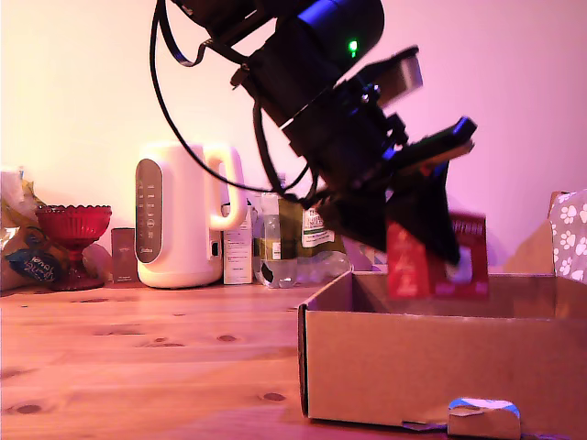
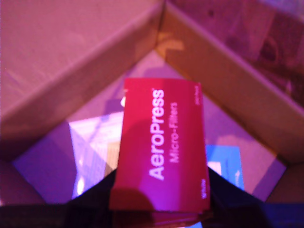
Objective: Pick the red carton of coffee filters and place it in the cardboard box
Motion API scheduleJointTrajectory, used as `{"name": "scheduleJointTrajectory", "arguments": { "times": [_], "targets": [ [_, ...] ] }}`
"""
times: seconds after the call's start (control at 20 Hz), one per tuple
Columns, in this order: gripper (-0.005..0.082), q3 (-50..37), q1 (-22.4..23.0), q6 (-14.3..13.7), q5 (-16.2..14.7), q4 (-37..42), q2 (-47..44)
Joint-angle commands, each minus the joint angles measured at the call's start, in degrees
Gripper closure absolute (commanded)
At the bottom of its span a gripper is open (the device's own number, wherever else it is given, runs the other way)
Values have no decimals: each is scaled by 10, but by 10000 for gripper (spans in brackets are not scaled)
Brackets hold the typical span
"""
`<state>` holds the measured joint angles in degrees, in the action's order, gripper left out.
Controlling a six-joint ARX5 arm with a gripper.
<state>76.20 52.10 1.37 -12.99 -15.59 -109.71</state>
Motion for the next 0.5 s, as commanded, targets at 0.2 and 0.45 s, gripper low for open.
{"name": "scheduleJointTrajectory", "arguments": {
  "times": [0.2, 0.45],
  "targets": [
    [43, 41, 2, 2, -40, -42, -19],
    [360, 89, 1, 0, -41, -122, 4]
  ]
}}
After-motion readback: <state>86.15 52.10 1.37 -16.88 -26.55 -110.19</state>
